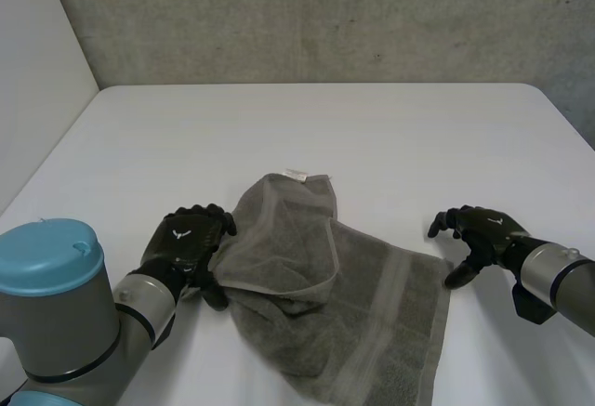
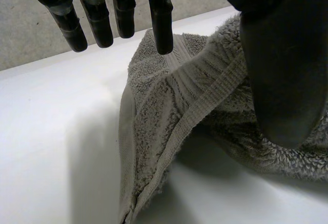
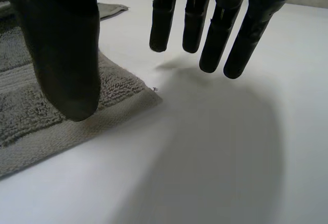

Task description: Fold the towel.

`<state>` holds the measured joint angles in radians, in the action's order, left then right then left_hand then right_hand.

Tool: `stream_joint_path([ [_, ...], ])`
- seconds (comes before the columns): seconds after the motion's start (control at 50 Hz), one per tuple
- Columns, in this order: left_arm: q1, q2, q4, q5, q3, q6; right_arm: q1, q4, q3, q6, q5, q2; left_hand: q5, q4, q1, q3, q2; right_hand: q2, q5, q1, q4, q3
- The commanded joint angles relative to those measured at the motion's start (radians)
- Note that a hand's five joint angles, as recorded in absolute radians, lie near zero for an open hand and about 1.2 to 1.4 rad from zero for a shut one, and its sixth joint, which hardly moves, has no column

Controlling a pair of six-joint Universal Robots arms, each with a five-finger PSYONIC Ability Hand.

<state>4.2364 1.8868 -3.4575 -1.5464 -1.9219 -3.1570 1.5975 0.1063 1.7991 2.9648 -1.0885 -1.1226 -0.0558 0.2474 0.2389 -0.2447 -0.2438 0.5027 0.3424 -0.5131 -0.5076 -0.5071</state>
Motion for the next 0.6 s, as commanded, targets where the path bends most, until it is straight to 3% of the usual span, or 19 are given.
stream_joint_path([
  [0.02,-0.003,0.002,0.0,0.0,0.0,0.0,0.009,0.012,0.0,-0.003,-0.001,0.021,0.008,-0.025,-0.017,0.022,0.022,0.058,0.044,-0.047,-0.053,-0.053],
  [0.6,-0.003,0.002,0.0,0.0,0.001,0.0,0.044,0.027,0.0,-0.016,-0.022,0.041,0.011,-0.028,-0.02,0.025,0.024,0.246,0.232,-0.235,-0.241,-0.241],
])
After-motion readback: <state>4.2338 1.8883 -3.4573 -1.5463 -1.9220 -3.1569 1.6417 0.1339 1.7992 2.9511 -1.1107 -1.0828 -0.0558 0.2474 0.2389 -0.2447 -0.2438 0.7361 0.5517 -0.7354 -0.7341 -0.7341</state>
